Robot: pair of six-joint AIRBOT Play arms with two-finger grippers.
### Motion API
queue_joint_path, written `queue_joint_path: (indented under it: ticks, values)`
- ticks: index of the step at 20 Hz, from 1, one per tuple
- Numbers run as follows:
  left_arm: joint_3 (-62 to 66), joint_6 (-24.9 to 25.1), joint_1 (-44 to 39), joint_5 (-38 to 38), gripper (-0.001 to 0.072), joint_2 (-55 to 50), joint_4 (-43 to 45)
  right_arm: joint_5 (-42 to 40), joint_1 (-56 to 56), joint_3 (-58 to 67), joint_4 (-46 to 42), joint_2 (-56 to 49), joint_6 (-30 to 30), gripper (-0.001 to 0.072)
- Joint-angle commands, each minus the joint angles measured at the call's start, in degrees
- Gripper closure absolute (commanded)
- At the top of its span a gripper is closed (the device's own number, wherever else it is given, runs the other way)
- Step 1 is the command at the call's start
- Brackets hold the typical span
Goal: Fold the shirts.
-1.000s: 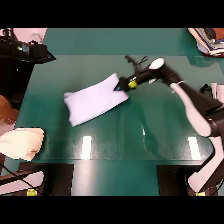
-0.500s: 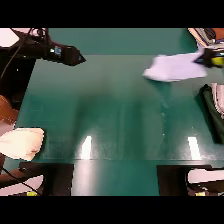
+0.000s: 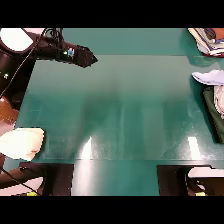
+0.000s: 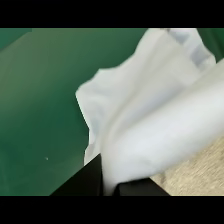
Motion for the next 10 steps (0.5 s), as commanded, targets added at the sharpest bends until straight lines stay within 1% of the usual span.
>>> queue_joint_path:
  ticks: [1,4,6,8,10]
  values:
    - [0.0,0.1,-0.3,0.2,0.0686,0.0,0.1,1.3,-1.6,6.1,2.5,0.0,-0.2,0.0696]
    - [0.0,0.1,-0.3,0.3,0.0686,0.0,0.2,5.2,-1.7,11.2,2.0,1.3,-0.2,0.0696]
    - [0.0,0.1,-0.3,0.3,0.0686,0.0,0.4,6.7,-2.5,11.2,1.7,3.3,-0.2,0.0696]
    - [0.0,0.1,-0.3,0.1,0.0686,0.0,0.4,9.6,-3.6,10.8,-0.7,5.4,0.5,0.0696]
    - [0.0,0.1,-0.3,0.0,0.0686,0.0,0.4,10.6,-6.0,6.9,-0.9,8.7,1.2,0.0696]
